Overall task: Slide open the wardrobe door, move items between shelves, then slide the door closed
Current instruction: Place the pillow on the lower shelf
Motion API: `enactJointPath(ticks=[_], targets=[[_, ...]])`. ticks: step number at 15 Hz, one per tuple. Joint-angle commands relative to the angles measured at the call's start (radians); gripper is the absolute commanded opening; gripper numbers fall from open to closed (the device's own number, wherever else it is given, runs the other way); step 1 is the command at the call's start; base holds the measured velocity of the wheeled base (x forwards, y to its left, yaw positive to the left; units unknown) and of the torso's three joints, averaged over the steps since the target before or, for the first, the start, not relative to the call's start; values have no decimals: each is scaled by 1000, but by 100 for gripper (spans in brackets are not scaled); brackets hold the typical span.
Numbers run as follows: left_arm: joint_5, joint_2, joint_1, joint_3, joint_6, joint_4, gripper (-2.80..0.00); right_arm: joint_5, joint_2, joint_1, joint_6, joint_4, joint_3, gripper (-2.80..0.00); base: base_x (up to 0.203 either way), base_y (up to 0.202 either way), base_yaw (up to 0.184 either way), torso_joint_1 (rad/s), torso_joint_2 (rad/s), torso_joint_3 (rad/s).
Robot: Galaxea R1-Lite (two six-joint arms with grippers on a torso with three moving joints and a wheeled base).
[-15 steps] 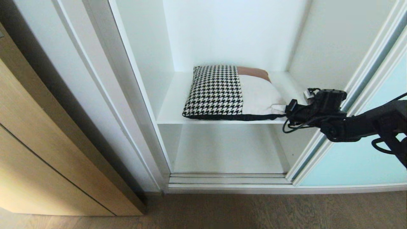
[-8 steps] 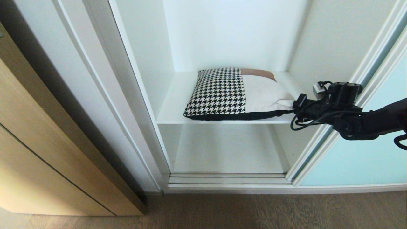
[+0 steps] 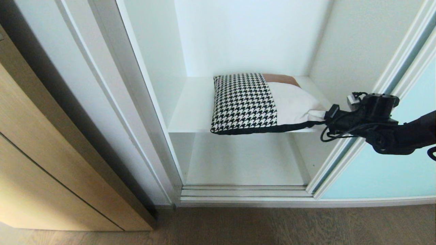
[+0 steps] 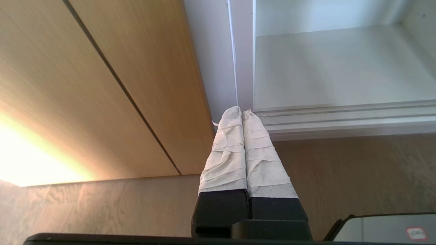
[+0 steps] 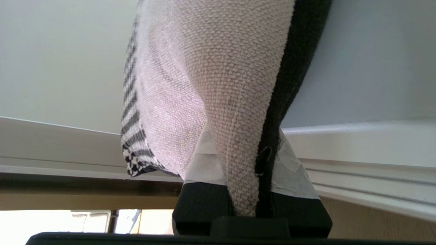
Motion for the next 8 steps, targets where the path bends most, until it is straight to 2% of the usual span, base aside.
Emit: enactJointPath(ticks=[1,6,8], targets=[[0,1,0,0,2,1,-280,4,-5,7,4,-28,32,-280,0,0,0,0,0,0],[0,1,0,-1,-13,0,-280,4,-23,9,0,-34,86,-280,0,0,0,0,0,0],[-3,16,0,-80,-7,13,-280,4,-17,11,-10,-29,83,-280,0,0,0,0,0,0]])
